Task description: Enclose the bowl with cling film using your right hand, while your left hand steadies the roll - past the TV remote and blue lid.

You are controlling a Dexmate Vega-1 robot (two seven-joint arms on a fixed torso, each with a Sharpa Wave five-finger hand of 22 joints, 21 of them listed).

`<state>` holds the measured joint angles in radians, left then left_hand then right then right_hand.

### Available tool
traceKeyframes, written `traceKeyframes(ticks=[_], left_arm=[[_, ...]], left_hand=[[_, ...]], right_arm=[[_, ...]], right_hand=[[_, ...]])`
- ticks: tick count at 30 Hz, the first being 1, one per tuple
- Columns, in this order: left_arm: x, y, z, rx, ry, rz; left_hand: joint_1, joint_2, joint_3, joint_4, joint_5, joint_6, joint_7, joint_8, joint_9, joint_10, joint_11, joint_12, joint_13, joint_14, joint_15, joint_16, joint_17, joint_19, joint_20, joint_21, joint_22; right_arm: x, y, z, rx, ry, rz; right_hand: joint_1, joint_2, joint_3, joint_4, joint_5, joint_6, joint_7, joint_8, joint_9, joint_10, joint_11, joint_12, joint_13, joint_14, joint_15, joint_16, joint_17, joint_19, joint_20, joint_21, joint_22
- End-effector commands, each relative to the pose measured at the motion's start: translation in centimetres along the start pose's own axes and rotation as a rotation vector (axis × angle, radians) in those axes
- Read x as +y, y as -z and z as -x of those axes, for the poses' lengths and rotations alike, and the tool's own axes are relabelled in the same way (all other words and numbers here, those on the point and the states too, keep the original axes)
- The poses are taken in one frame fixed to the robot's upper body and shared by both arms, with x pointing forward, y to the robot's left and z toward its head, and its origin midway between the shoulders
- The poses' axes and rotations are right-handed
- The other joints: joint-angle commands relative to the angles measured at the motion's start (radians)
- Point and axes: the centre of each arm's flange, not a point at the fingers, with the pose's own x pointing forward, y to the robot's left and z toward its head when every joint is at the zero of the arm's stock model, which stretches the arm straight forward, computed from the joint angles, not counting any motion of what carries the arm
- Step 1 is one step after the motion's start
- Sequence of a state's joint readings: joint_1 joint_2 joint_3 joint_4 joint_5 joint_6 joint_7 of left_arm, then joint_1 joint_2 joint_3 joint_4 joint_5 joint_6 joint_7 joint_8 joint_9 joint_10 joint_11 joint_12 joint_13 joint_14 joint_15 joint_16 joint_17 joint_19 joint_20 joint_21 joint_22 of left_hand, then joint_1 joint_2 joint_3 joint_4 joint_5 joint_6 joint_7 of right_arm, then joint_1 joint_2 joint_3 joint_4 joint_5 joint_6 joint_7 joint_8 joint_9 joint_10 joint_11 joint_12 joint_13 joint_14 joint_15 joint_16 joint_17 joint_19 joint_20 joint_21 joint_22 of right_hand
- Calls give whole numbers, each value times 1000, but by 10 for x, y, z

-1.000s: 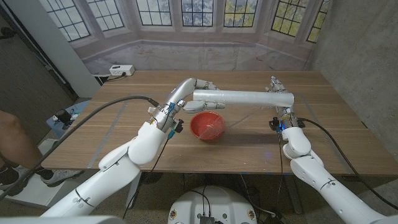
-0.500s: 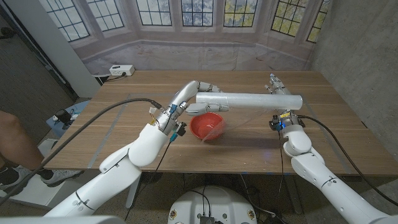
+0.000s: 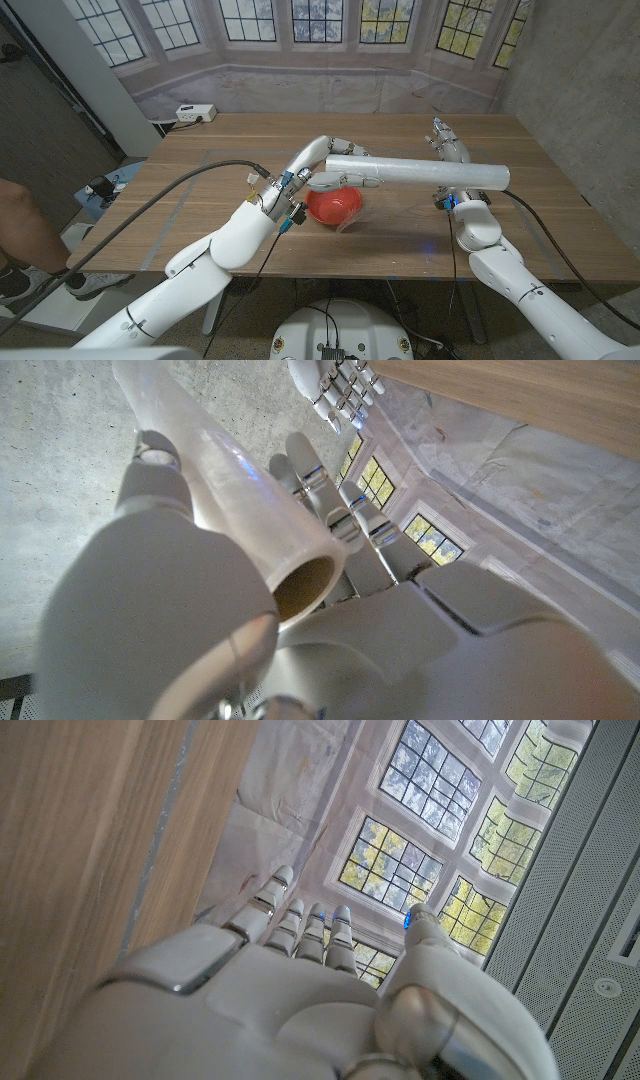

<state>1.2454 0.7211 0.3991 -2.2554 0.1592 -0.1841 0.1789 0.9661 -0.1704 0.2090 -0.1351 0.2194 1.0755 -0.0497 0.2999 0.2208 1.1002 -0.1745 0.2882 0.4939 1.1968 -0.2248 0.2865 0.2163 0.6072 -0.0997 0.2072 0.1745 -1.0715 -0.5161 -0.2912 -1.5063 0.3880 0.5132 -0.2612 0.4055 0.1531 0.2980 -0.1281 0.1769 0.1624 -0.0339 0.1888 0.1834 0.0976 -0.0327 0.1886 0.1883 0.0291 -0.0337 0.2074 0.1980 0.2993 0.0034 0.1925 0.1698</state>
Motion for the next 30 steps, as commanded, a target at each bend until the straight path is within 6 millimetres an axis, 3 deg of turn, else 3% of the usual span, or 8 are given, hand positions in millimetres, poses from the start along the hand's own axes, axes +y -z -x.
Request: traceKeyframes(ticks=[1,8,19,30], left_arm=[[-11,-4,5,6,47,54],[-1,3,16,44,17,29],[26,20,53,167,-96,6],[35,27,62,185,-129,1]], left_hand=[[232,245,1,4,6,-2,8,5,3,4,7,-1,6,0,6,-2,4,5,9,2,4],[227,244,0,4,6,0,7,6,2,7,6,-2,7,1,6,-2,4,6,9,3,4],[224,246,1,4,8,-1,10,6,2,7,7,-6,9,1,6,-4,4,6,10,2,4],[223,247,3,1,9,-1,9,6,2,5,7,-9,11,-1,6,-6,3,6,11,2,4]], right_arm=[[-4,-3,5,0,0,14],[-3,-4,5,1,-8,18],[8,-3,-6,18,-44,29],[20,-4,-16,20,-72,37]], right_hand=[[11,3,-2,2,3,-1,4,3,4,-2,0,3,2,6,-43,3,1,8,2,3,4],[11,3,-2,2,3,-1,3,3,4,-2,1,3,2,6,-43,3,1,8,3,3,4],[11,3,-2,2,3,-3,4,2,4,-5,1,3,2,6,-43,4,1,8,3,3,4],[11,3,-2,3,3,-5,4,2,4,-6,1,2,2,6,-43,4,1,8,3,3,4]])
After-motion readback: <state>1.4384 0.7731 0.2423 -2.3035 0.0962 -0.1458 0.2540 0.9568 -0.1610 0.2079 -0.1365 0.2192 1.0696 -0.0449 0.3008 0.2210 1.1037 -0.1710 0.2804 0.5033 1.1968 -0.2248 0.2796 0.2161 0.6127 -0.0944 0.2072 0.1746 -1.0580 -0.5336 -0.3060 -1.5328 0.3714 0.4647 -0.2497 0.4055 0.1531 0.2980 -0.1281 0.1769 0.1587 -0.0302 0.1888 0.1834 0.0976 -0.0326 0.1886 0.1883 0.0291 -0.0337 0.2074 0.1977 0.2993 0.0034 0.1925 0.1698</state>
